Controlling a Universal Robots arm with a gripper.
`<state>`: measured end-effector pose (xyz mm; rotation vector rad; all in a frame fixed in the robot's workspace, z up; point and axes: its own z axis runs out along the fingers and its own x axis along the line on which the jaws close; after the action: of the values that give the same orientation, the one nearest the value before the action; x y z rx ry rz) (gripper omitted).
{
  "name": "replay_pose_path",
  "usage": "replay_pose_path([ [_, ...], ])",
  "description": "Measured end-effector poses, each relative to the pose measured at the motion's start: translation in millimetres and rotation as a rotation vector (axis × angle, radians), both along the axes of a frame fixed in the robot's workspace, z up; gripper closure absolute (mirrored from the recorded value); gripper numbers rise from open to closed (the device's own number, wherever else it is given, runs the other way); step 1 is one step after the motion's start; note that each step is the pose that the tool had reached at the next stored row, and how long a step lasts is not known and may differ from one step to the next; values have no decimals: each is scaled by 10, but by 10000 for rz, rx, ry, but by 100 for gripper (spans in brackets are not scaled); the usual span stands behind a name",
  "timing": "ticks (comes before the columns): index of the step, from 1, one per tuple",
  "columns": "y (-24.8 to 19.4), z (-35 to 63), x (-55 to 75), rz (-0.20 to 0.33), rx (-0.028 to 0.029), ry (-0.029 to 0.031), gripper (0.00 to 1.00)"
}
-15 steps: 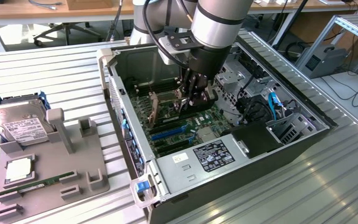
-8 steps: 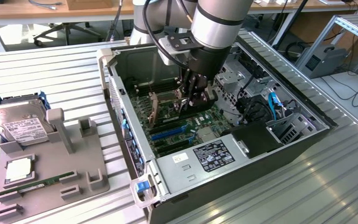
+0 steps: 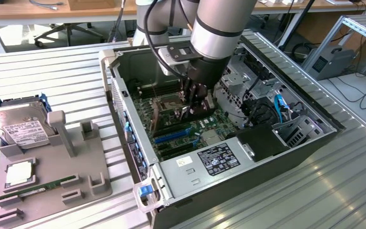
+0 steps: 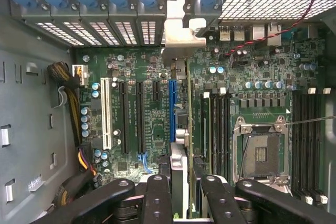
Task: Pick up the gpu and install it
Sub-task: 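Insert the gpu into the slot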
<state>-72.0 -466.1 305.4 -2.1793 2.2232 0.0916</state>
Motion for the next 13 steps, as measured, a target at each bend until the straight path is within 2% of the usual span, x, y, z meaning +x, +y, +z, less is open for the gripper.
replay_pose_path([
  [9, -36, -58, -3, 0, -1, 1, 73],
  [13, -36, -64, -3, 0, 0, 0, 73],
])
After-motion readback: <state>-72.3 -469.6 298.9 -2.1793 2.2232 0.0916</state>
